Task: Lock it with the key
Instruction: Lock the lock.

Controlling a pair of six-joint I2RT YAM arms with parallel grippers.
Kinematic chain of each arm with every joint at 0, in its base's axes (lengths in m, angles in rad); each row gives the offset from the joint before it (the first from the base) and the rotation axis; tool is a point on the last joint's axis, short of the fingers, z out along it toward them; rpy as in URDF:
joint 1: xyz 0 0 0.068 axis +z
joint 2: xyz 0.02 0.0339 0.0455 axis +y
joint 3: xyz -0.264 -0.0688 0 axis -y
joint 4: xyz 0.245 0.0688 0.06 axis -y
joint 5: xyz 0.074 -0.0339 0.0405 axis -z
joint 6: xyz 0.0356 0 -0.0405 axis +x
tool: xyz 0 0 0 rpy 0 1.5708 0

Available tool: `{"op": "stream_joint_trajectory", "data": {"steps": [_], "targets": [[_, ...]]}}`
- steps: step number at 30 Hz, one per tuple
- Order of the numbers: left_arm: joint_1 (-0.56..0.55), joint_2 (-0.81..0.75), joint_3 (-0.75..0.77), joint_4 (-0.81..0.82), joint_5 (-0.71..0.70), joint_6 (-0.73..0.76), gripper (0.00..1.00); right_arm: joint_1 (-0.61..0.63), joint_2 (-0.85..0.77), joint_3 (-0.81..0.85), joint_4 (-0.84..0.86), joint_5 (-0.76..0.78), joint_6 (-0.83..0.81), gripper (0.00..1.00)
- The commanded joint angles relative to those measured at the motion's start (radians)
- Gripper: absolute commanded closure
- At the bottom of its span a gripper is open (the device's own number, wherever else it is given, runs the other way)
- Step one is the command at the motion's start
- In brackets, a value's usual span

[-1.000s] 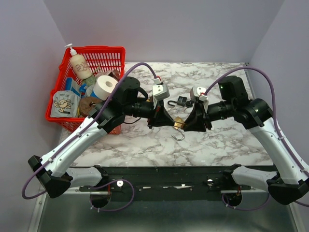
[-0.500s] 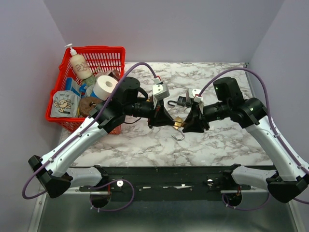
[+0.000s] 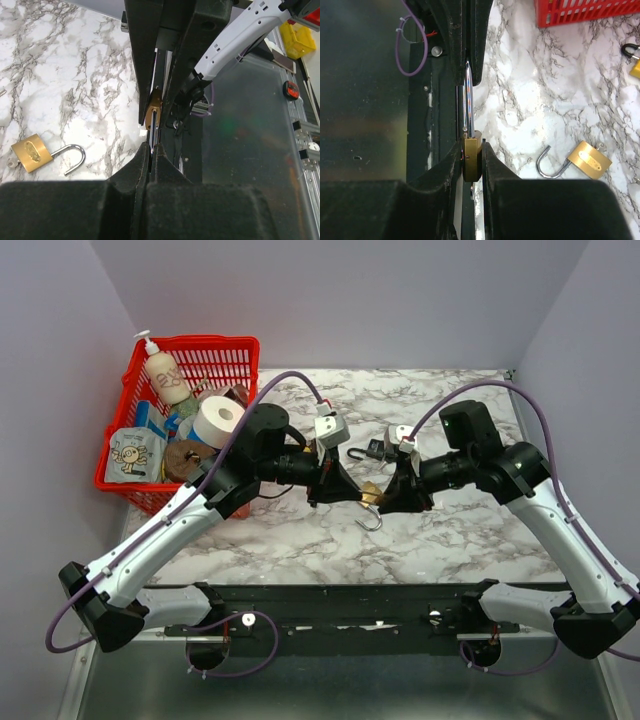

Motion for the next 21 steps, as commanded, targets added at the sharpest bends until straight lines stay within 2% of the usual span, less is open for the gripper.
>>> {"op": "stream_joint_trajectory", "data": {"steps": [1,14,21], "targets": [[-0.016,-0.024,-0.037,0.113,-0.021,-0.044,1.0,0.016,0.006,0.028,0.014,-0.049,-0.009,0.99],[-0.05,-0.017,-0.106,0.216,-0.031,-0.038,1.0,0.045,0.043,0.088,-0.003,-0.141,-0.012,0.99],[-0.059,-0.021,-0.117,0.188,-0.042,0.013,1.0,0.048,0.051,0.093,-0.022,-0.182,-0.009,0.99]]}}
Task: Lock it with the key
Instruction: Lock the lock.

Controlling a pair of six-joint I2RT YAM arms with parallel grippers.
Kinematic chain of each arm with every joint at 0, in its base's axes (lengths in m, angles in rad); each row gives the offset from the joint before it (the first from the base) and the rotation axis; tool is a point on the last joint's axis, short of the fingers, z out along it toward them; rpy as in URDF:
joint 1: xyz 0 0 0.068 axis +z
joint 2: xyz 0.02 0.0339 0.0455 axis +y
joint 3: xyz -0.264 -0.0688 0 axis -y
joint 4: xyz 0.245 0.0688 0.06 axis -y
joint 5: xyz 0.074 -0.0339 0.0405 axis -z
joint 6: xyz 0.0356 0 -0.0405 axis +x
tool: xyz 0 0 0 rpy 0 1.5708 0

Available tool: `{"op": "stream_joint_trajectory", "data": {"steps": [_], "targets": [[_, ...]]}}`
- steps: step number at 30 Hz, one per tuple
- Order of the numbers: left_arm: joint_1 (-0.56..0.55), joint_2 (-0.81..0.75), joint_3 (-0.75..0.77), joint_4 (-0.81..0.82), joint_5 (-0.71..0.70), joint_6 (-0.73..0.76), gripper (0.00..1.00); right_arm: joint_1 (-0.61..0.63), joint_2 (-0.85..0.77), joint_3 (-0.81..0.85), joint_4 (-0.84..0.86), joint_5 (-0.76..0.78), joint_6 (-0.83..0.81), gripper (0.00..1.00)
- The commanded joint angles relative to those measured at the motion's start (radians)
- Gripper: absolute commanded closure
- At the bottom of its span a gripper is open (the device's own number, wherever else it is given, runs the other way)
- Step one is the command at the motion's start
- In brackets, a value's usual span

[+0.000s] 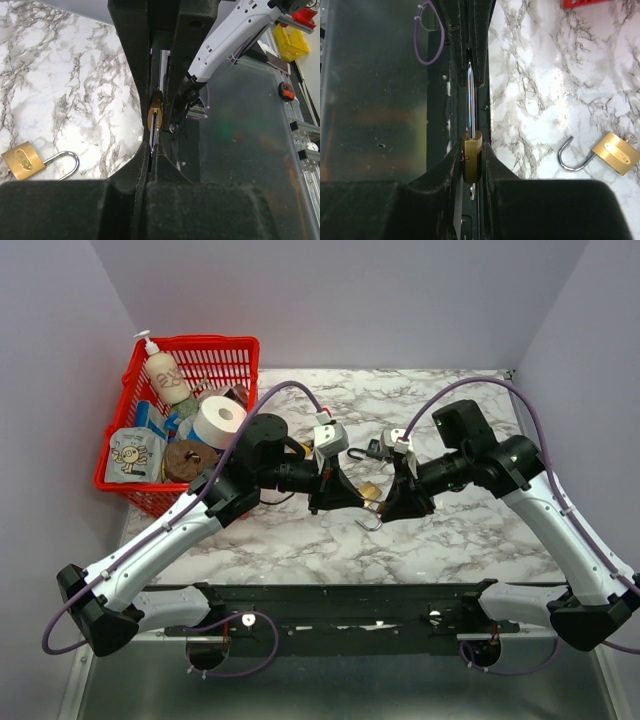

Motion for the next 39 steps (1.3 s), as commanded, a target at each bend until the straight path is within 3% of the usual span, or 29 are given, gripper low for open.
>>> {"op": "stream_joint_trajectory", "data": {"steps": [1,17,26,36,39], "targets": [[-0.031,0.015,-0.015,0.06,-0.036,0.05,1.0,0.034,0.007,0.038,0.101,-0.157,0.002,0.99],[-0.051,0.012,-0.021,0.091,-0.045,0.033,1.0,0.036,0.02,0.044,0.17,-0.166,0.071,0.99],[-0.083,0.041,-0.081,0.189,-0.022,-0.081,1.0,0.037,0.012,0.024,0.365,-0.143,0.207,0.99],[-0.029,0.058,0.043,0.031,-0.074,0.07,1.0,0.046,-0.011,-0.089,0.34,-0.046,0.149,0.99],[0.0,0.078,0.072,0.017,-0.048,0.056,1.0,0.046,-0.022,-0.111,0.353,-0.033,0.167,0.99]]}}
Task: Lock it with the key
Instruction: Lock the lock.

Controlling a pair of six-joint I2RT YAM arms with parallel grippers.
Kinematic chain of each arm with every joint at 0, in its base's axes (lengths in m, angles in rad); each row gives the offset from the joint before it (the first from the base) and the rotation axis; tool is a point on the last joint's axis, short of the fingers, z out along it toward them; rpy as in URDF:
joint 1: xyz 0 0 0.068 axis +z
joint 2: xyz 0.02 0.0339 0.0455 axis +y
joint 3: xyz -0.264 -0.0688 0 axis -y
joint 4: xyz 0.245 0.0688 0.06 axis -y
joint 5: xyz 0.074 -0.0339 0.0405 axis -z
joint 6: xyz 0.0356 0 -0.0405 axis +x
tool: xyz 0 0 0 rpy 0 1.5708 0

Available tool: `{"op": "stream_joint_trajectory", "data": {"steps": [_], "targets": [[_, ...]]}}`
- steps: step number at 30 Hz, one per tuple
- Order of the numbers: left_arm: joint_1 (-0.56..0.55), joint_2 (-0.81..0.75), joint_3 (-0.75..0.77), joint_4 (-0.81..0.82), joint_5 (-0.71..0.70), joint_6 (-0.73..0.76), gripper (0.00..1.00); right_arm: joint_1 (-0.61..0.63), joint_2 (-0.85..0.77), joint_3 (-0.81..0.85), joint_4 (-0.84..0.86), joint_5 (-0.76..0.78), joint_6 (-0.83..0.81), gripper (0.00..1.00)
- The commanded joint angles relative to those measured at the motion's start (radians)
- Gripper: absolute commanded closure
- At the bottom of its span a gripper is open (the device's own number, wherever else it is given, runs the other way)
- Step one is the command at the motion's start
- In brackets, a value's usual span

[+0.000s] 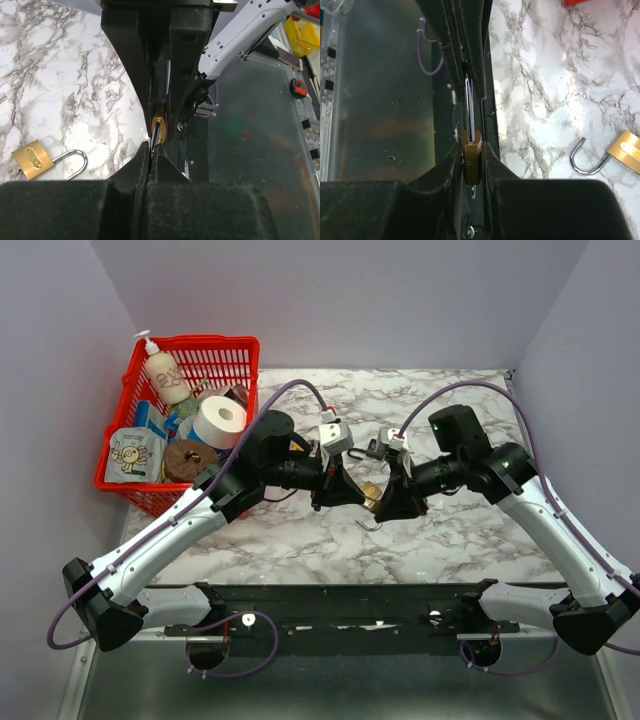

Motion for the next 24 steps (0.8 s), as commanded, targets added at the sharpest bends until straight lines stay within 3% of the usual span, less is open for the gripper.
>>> {"op": "stream_joint_trajectory", "data": {"steps": [1,8,11,13,17,24], "targets": [[0.011,0.061,0.061,0.032,-0.011,0.018,1.0,0.037,0.002,-0.026,0.234,-0.017,0.029,0.99],[0.091,0.044,0.039,0.047,0.045,0.001,1.0,0.013,0.003,0.002,0.192,0.0,0.046,0.98],[0.122,0.035,0.043,0.039,0.063,0.027,1.0,0.01,0.014,0.002,0.161,0.002,0.043,0.74],[0.131,0.026,0.048,0.025,0.075,0.054,1.0,-0.002,0.02,0.002,0.149,0.002,0.05,0.68],[0.146,0.012,0.051,-0.034,0.1,0.107,1.0,-0.041,0.046,0.033,0.106,-0.001,0.049,0.42],[0.177,-0.016,0.026,-0.067,0.128,0.125,1.0,-0.081,0.033,0.063,0.038,-0.006,-0.005,0.39]]}}
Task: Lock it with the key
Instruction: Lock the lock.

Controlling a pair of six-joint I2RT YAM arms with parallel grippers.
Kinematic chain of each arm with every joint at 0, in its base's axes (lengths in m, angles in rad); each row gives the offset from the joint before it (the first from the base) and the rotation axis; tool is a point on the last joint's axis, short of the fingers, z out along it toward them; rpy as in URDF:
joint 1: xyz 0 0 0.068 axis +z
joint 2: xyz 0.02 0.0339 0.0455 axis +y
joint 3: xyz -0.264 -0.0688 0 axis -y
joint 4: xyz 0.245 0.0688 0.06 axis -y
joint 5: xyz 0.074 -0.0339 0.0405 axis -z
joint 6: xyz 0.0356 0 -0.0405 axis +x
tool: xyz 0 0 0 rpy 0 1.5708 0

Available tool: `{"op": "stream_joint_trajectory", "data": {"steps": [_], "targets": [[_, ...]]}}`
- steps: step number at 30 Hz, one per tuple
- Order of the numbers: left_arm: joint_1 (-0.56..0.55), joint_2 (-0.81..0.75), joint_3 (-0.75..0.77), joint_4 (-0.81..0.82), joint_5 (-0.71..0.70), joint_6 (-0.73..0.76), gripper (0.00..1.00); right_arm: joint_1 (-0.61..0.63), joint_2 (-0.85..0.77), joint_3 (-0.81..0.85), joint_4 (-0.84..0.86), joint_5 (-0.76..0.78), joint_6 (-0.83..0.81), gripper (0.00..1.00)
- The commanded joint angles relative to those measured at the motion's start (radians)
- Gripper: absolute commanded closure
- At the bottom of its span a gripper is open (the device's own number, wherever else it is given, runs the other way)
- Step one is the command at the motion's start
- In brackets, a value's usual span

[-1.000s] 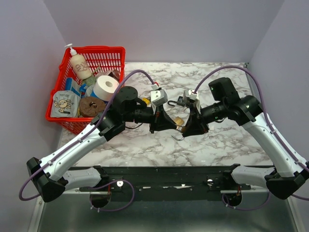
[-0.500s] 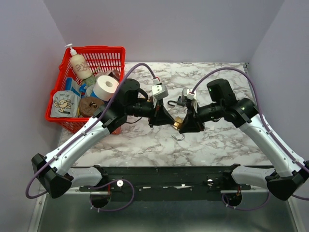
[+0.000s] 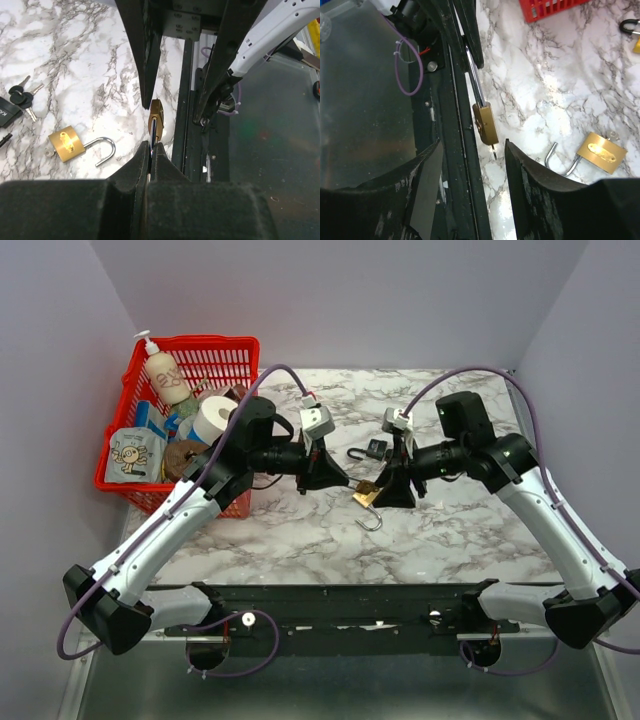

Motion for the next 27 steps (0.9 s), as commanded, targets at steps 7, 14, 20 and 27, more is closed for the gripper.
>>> {"op": "stream_joint_trajectory", "data": {"steps": [7,14,20,27], "targets": [[0.016,-0.05,-0.016,0.049,0.123,-0.003,1.0,-0.009,-0.021,0.037,-0.058,-0.067,-0.094,0.48],[0.016,-0.049,-0.016,0.064,0.132,-0.023,1.0,-0.009,-0.044,0.031,-0.019,-0.129,-0.099,0.6],[0.016,-0.041,-0.024,0.109,0.125,-0.057,1.0,-0.009,-0.036,0.018,-0.055,-0.146,-0.129,0.71],[0.017,-0.035,-0.028,0.132,0.115,-0.08,1.0,-0.009,-0.036,0.003,-0.045,-0.12,-0.114,0.89]]}}
